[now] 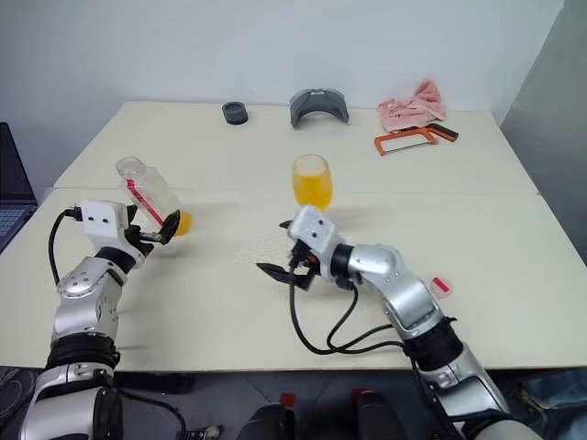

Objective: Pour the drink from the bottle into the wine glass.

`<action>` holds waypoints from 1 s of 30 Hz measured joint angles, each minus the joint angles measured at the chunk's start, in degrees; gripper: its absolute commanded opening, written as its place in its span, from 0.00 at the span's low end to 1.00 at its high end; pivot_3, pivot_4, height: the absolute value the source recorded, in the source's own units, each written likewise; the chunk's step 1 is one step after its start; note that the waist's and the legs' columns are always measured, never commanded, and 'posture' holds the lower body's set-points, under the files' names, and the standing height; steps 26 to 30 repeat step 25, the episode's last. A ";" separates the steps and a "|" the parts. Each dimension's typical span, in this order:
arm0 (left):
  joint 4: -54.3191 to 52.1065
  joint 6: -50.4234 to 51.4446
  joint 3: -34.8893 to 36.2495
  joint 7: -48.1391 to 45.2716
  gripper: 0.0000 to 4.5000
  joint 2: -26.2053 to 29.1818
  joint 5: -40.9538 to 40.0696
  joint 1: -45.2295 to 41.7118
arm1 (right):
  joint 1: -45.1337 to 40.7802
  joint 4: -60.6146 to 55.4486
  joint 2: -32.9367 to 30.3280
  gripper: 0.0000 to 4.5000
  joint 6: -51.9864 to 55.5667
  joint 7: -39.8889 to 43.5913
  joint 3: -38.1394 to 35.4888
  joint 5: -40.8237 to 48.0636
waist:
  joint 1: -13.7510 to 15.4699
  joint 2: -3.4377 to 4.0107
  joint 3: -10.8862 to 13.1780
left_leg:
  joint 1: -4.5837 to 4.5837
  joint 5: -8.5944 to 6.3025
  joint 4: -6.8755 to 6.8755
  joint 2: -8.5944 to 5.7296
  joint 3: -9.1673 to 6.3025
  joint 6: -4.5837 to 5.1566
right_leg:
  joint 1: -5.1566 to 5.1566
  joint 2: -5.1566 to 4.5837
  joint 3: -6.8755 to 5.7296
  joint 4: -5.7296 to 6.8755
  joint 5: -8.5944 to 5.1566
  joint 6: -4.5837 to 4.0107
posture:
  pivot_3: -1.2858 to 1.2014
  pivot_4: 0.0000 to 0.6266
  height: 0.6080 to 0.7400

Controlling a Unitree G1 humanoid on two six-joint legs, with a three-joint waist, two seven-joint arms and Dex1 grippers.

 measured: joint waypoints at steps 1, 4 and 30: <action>-1.91 0.19 0.02 0.29 0.99 -0.44 -0.04 1.63 | 2.27 -0.14 -0.20 1.00 -2.19 -0.05 -1.11 0.12 | 0.07 0.00 0.00 | 0.00 0.00 -0.01 0.00 0.00 0.00 | 0.00 -0.05 0.01 0.00 0.00 0.00 | 0.52 0.24 1.00; -7.64 1.91 0.14 1.55 0.99 -1.43 -0.52 6.16 | 7.88 -0.58 -0.13 1.00 -7.96 -0.77 -3.82 0.23 | 0.36 0.00 0.00 | 0.02 0.00 -0.02 0.04 0.01 0.01 | 0.01 -0.07 0.03 0.00 0.00 0.00 | 0.52 0.24 1.00; -43.07 20.57 1.35 12.72 0.99 -10.37 -5.04 21.84 | 20.85 5.51 7.88 1.00 -18.46 -18.05 -20.59 1.26 | 1.41 0.02 0.01 | 0.29 -0.01 -0.10 0.10 0.35 0.01 | 0.20 0.20 0.24 -0.03 -0.01 0.00 | 0.52 0.24 1.00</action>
